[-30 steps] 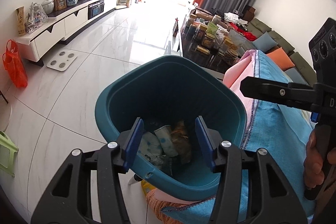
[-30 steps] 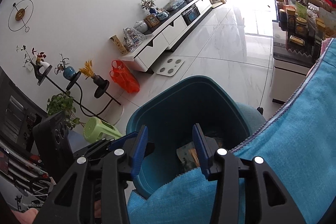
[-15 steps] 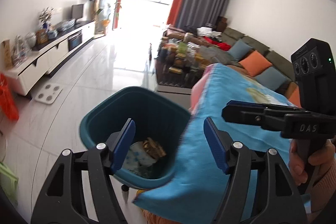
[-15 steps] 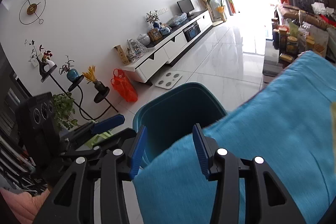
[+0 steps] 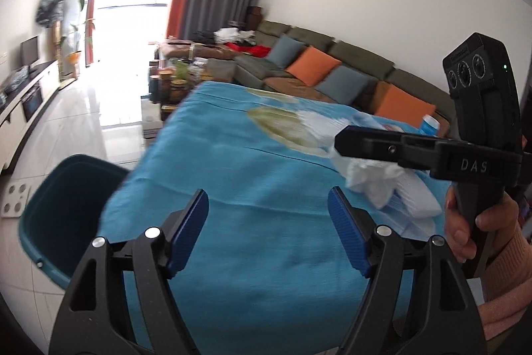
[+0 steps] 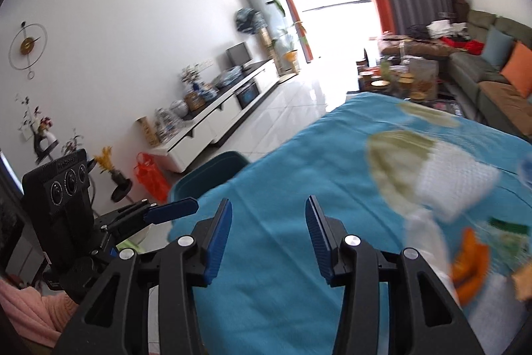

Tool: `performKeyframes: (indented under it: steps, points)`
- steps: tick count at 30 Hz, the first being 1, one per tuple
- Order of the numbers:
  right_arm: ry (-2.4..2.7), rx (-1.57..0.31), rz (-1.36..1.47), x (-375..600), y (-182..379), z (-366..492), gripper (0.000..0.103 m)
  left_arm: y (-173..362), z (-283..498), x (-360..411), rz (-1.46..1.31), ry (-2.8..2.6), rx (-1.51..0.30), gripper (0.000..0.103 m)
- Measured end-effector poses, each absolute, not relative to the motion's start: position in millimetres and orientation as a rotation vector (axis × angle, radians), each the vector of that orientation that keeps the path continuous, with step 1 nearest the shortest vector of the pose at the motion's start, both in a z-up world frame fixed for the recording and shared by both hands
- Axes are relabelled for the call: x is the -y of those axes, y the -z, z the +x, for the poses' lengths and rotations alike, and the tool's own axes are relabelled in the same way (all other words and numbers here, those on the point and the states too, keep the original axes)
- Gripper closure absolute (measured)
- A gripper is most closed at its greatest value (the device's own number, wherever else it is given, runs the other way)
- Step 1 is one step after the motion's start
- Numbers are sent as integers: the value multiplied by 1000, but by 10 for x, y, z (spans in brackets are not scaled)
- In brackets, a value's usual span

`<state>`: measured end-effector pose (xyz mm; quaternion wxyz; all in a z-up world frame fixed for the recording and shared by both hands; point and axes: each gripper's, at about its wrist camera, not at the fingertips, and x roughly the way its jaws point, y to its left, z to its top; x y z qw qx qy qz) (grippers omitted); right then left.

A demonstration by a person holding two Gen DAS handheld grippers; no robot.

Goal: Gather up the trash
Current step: 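Move both tools back over the table toward the tissues, then grasp the crumpled white tissue with the left tool while the right tool grasps another tissue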

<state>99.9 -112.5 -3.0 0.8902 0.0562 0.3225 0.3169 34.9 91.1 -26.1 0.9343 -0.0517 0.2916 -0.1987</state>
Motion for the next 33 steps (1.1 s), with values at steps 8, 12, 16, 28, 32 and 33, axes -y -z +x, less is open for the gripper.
performKeyframes:
  steps: [8, 12, 16, 28, 32, 33]
  points:
    - [-426, -640, 155, 2025, 75, 812, 57, 327, 482, -248, -57, 545, -629, 24]
    - [-337, -627, 178, 2410, 96, 759, 56, 337, 580, 3, -51, 602, -649, 22]
    - [-263, -621, 197, 2710, 149, 711, 55, 350, 668, 225, -34, 632, -668, 20]
    - [-92, -677, 221, 3328, 421, 880, 46, 484, 959, 548, 8, 585, -762, 26]
    - [-100, -706, 224, 3361, 497, 973, 44, 558, 1037, 590, 6, 584, -813, 43]
    - [-97, -716, 219, 3365, 527, 1002, 44, 576, 1044, 594, 0, 587, -823, 48]
